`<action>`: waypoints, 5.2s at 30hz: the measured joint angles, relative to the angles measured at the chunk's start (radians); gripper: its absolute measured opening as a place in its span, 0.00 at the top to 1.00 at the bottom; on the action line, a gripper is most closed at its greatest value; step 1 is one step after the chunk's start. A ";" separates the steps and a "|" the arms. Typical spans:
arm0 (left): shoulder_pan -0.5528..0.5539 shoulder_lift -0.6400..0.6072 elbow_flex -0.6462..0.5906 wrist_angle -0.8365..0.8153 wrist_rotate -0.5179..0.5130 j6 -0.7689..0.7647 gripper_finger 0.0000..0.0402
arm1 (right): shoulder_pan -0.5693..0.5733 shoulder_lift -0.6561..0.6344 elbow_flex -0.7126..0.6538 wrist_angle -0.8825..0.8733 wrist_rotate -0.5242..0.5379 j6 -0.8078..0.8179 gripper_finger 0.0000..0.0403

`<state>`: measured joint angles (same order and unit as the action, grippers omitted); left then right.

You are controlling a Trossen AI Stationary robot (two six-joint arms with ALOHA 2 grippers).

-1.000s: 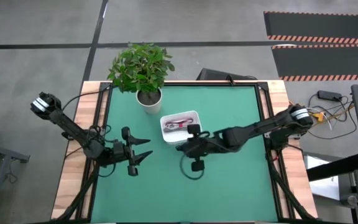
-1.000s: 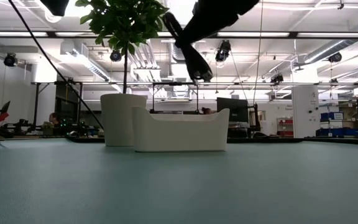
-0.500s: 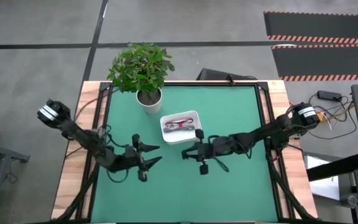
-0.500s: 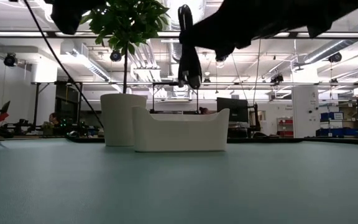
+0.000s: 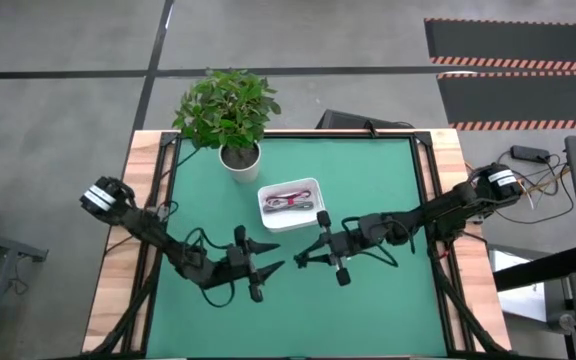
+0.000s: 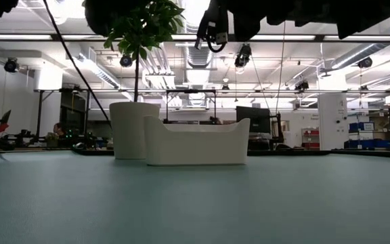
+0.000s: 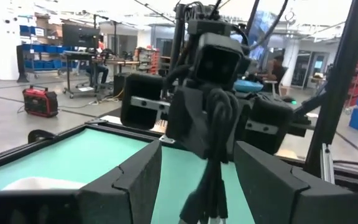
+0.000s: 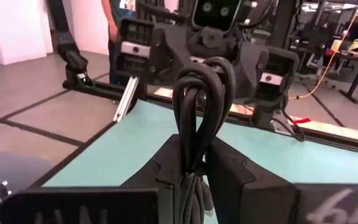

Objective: Pick and place USB-C Cables
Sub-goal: Put the black charger cable into the white bin, then return to Home Position

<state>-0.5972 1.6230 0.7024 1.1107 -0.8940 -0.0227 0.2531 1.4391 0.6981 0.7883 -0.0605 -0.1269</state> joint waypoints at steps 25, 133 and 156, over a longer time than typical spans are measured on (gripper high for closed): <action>0.089 0.223 0.133 0.011 0.099 -0.001 0.53 | 0.002 0.001 -0.005 0.012 -0.001 0.054 0.88; 0.419 0.075 0.524 -1.468 0.421 -0.155 0.70 | 0.000 -0.566 -0.142 -0.623 0.366 0.172 0.52; 0.130 -0.752 -0.325 -0.717 0.376 0.059 1.00 | -0.022 -0.780 -0.590 0.017 0.295 -0.101 0.55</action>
<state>-0.4670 0.8707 0.3770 0.3940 -0.5182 0.0366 0.2306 0.6594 0.1081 0.8052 0.2346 -0.2282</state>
